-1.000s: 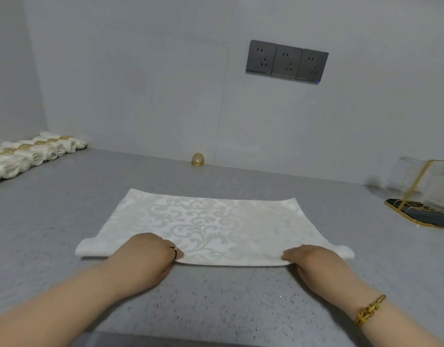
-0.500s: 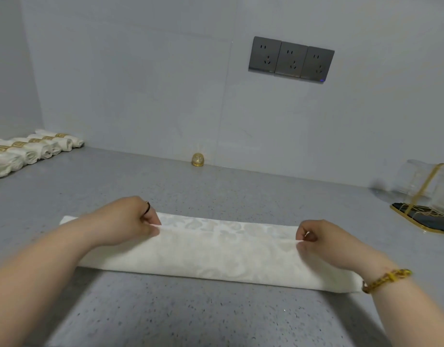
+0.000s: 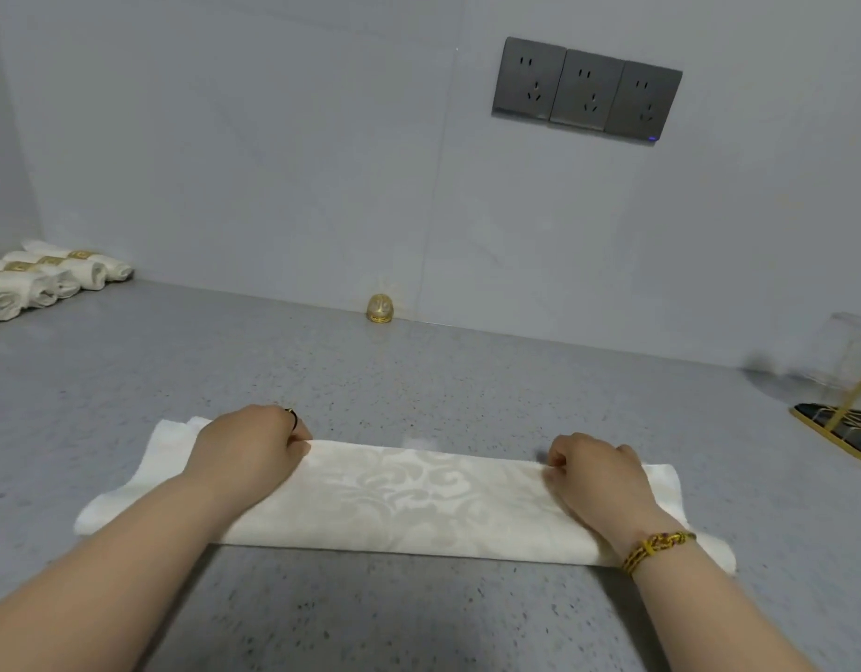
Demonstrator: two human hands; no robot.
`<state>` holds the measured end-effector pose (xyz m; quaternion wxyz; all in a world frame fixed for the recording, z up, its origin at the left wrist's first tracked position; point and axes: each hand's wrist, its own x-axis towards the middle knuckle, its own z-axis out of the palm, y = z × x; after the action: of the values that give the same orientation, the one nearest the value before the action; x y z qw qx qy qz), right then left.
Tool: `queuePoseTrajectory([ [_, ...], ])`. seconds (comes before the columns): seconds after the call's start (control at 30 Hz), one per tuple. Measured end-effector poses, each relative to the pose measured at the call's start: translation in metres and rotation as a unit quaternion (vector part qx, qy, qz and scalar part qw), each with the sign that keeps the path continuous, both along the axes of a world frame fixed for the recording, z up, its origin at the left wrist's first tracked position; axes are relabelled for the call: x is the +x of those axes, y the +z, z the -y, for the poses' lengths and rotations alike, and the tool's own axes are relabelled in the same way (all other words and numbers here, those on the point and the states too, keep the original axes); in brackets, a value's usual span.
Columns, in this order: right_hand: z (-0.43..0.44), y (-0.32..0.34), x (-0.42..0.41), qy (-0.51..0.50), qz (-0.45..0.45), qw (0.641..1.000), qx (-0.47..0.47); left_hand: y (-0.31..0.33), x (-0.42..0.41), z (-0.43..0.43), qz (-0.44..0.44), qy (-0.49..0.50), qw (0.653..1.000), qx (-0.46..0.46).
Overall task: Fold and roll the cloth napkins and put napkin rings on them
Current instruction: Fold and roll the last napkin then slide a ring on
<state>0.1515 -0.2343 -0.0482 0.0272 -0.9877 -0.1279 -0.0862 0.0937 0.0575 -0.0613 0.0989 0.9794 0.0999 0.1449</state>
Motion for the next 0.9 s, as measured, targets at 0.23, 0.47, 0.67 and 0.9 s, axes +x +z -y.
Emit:
queuePoseTrajectory([
  [0.23, 0.0, -0.005, 0.001, -0.01, 0.012, 1.0, 0.011, 0.0, -0.005, 0.003, 0.019, -0.097, 0.995, 0.011],
  [0.47, -0.001, -0.007, 0.003, -0.016, 0.016, 1.0, -0.001, -0.006, -0.018, 0.039, -0.152, -0.177, 0.971, 0.046],
  [0.67, -0.007, -0.006, -0.003, -0.048, 0.029, 0.998, -0.009, -0.012, -0.014, 0.044, -0.163, -0.16, 0.971, 0.076],
  [0.9, -0.102, -0.003, -0.041, 0.187, -0.046, 0.979, 0.07, -0.015, -0.011, 0.044, -0.143, -0.166, 0.974, 0.049],
])
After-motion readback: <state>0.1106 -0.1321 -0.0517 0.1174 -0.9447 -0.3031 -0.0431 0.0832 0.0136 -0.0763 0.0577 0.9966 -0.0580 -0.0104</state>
